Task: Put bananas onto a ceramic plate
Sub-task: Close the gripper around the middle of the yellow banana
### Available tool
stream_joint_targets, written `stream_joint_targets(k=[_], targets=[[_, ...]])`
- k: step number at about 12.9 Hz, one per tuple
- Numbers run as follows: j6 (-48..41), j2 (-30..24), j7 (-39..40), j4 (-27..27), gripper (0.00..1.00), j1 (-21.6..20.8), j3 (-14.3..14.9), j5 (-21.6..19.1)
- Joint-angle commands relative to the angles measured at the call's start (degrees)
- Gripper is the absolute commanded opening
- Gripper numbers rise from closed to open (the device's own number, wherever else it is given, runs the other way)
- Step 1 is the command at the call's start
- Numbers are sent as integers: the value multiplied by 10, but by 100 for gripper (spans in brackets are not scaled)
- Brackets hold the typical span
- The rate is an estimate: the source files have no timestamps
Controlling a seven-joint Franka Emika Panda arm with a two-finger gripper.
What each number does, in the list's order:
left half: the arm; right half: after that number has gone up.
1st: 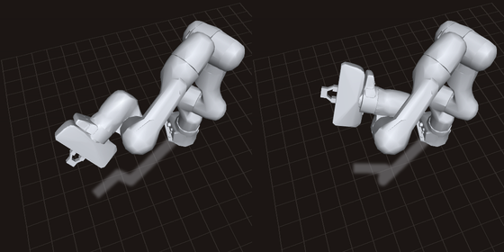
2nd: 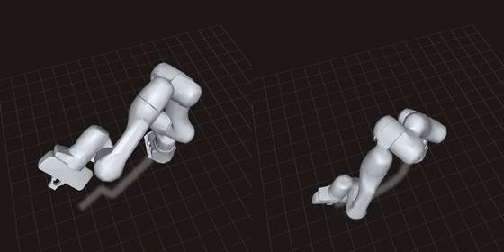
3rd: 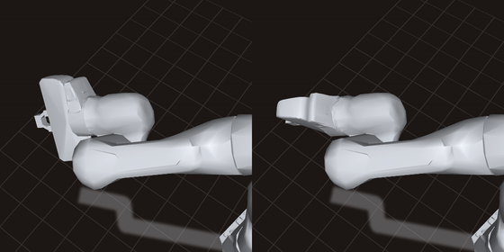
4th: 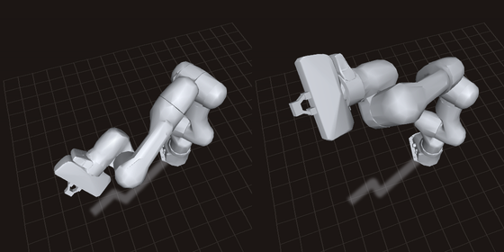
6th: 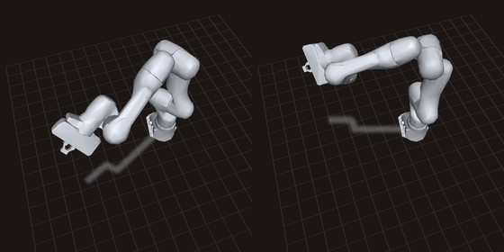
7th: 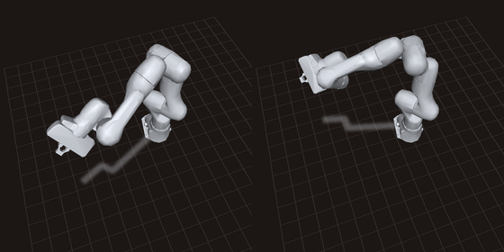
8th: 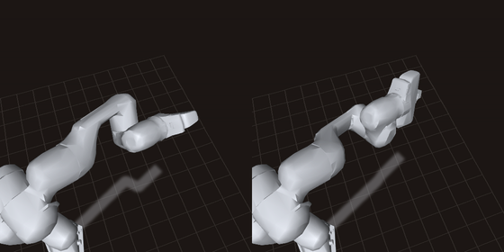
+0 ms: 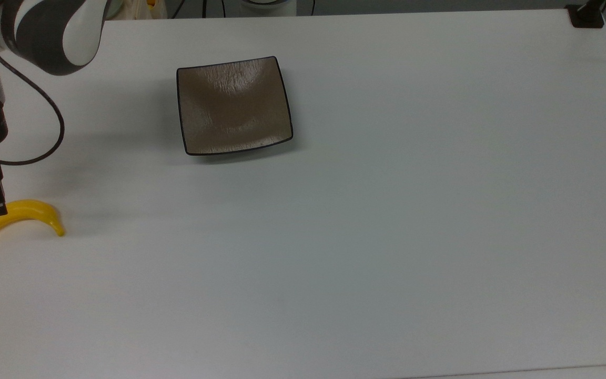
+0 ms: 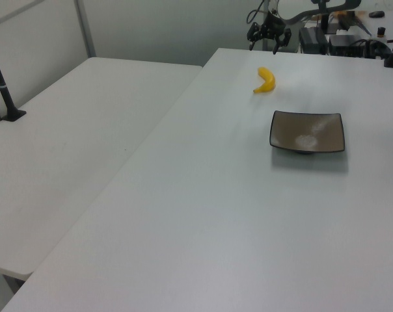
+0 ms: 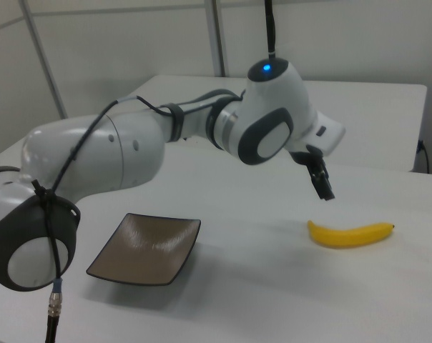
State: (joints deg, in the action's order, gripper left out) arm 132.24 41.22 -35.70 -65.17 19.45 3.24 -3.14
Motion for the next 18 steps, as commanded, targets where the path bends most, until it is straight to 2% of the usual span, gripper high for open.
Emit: stream_joint_targets(k=[1, 6, 16, 18], targets=[[42, 27, -11, 4, 100, 1, 19, 6], [65, 61, -10, 2, 100, 7, 33, 9], [119, 96, -12, -17, 100, 3, 40, 10], [119, 96, -10, -17, 86, 2, 40, 11]])
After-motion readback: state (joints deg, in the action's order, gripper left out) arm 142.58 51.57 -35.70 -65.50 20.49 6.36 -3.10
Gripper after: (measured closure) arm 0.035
